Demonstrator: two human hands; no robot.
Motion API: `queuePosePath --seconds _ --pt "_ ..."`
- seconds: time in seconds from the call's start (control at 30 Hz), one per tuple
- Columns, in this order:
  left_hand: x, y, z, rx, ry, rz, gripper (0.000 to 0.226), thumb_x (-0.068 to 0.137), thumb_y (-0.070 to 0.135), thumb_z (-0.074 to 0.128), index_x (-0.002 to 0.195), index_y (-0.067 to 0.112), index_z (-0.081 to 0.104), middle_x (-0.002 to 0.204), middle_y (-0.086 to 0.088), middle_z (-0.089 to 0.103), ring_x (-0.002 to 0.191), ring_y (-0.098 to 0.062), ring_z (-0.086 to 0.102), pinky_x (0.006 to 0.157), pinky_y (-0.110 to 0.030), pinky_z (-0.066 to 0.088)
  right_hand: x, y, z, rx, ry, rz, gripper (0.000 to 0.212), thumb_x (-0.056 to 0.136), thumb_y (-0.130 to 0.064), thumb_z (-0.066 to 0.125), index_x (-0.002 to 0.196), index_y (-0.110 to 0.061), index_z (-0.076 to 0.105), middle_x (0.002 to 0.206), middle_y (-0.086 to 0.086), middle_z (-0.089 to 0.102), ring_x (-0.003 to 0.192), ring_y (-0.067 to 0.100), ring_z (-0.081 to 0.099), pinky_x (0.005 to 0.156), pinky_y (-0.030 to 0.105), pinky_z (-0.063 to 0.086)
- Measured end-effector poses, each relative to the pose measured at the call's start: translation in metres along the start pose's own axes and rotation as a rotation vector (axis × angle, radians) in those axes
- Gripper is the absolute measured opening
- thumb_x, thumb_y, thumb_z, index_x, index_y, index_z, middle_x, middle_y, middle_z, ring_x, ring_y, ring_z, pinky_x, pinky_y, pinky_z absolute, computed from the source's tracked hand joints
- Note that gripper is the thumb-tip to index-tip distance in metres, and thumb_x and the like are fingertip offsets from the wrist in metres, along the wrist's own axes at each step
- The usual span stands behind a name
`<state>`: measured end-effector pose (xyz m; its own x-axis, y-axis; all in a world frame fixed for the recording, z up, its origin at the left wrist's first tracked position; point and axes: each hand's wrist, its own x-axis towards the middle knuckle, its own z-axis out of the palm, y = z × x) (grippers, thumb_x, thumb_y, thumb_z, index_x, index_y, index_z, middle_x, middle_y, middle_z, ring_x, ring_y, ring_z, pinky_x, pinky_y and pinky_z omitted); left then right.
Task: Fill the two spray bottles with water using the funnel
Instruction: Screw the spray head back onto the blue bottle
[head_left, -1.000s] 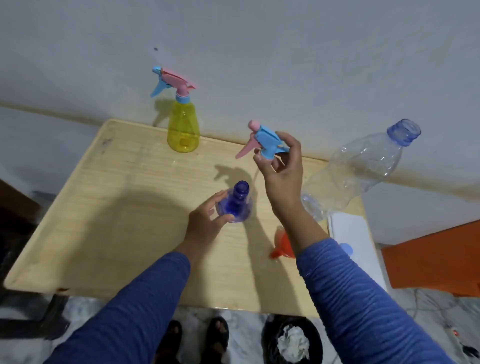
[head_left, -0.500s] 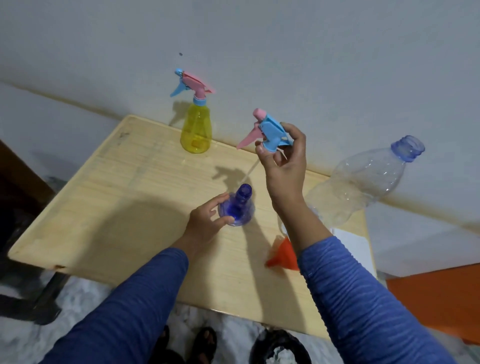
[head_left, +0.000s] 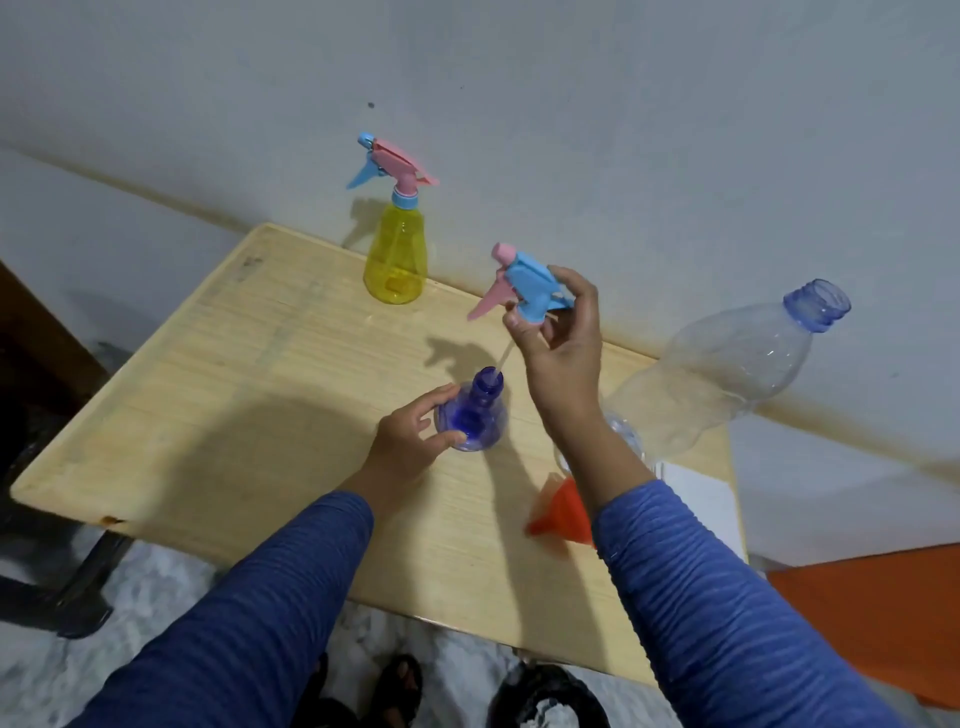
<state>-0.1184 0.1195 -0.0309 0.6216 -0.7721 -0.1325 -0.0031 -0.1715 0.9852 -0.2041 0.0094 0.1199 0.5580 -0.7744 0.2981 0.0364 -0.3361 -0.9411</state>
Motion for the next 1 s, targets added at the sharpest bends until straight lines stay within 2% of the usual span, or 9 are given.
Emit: queuePosePath --seconds 0.17,0.3,0.4,0.47,0.53,0.63,0.8,0.9,1.0 --pt "0.000 -0.001 0.002 -0.015 0.007 -0.010 0.059 0.071 0.014 0.074 0.121 0.038 0.055 0.128 0.019 0.054 0.120 -0.003 0.050 0.102 -0.023 0.038 -0.027 0.045 0.008 -0.041 -0.067 0.161 0.048 0.080 -0.002 0.067 0.114 -0.030 0.047 0.109 0.008 0.063 0.091 0.018 0.063 0.082 0.035 0.052" --pt "0.000 -0.002 0.004 0.012 0.001 -0.014 0.062 0.069 0.026 0.070 0.128 0.033 0.053 0.130 0.020 0.052 0.121 -0.001 0.049 0.102 -0.021 0.037 -0.030 0.055 0.008 0.024 -0.066 0.204 0.061 0.081 0.000 0.067 0.123 -0.037 0.044 0.108 0.011 0.065 0.088 0.012 0.063 0.079 0.025 0.052" --pt "-0.005 0.005 0.006 0.042 0.023 -0.047 0.058 0.063 0.038 0.068 0.118 0.050 0.051 0.116 0.036 0.050 0.109 0.004 0.051 0.092 -0.012 0.038 -0.031 0.056 0.004 0.069 -0.103 0.184 0.071 0.080 0.002 0.068 0.128 -0.041 0.040 0.116 0.012 0.063 0.094 0.014 0.065 0.082 0.021 0.052" --pt "-0.008 0.011 0.007 0.073 0.041 -0.043 0.057 0.055 0.049 0.059 0.110 0.060 0.047 0.108 0.045 0.047 0.098 0.013 0.050 0.083 -0.004 0.037 -0.032 0.058 0.003 0.045 -0.120 0.165 0.071 0.079 0.002 0.069 0.130 -0.040 0.041 0.123 0.006 0.060 0.101 0.015 0.064 0.084 0.021 0.052" --pt "-0.011 0.014 0.009 0.094 0.051 -0.042 0.060 0.054 0.053 0.055 0.113 0.059 0.046 0.104 0.048 0.044 0.095 0.014 0.049 0.077 0.002 0.036 -0.032 0.060 0.004 -0.014 -0.125 0.138 0.070 0.078 0.000 0.070 0.130 -0.038 0.043 0.129 -0.009 0.054 0.110 0.014 0.060 0.088 0.024 0.053" --pt "-0.011 0.014 0.012 0.129 0.064 -0.039 0.073 0.057 0.056 0.053 0.128 0.044 0.048 0.115 0.038 0.047 0.103 0.003 0.052 0.075 0.002 0.034 -0.031 0.061 0.009 -0.091 -0.124 0.105 0.064 0.076 -0.001 0.071 0.128 -0.031 0.048 0.123 -0.024 0.049 0.112 0.006 0.055 0.090 0.027 0.052" --pt "-0.009 0.009 0.014 0.231 0.044 -0.027 0.081 0.062 0.063 0.048 0.138 0.038 0.039 0.138 0.019 0.047 0.117 -0.008 0.052 0.084 -0.011 0.035 -0.030 0.066 0.017 -0.174 -0.109 0.026 0.054 0.075 -0.003 0.071 0.121 -0.026 0.054 0.112 -0.021 0.052 0.105 0.007 0.055 0.087 0.041 0.052" --pt "-0.007 0.004 0.015 0.270 0.050 -0.028 0.082 0.061 0.067 0.042 0.138 0.039 0.039 0.138 0.015 0.049 0.116 -0.009 0.052 0.076 -0.006 0.031 -0.029 0.062 0.011 -0.182 -0.179 0.041 0.055 0.079 -0.007 0.070 0.126 -0.030 0.050 0.117 -0.024 0.050 0.109 0.008 0.054 0.088 0.038 0.053" --pt "-0.008 0.006 0.016 0.232 0.079 -0.033 0.077 0.062 0.058 0.046 0.137 0.038 0.042 0.140 0.016 0.046 0.122 -0.005 0.047 0.076 0.007 0.027 -0.023 0.060 -0.006 -0.181 -0.351 0.026 0.055 0.091 -0.014 0.061 0.137 -0.033 0.038 0.127 -0.022 0.048 0.108 0.004 0.057 0.089 0.031 0.053"
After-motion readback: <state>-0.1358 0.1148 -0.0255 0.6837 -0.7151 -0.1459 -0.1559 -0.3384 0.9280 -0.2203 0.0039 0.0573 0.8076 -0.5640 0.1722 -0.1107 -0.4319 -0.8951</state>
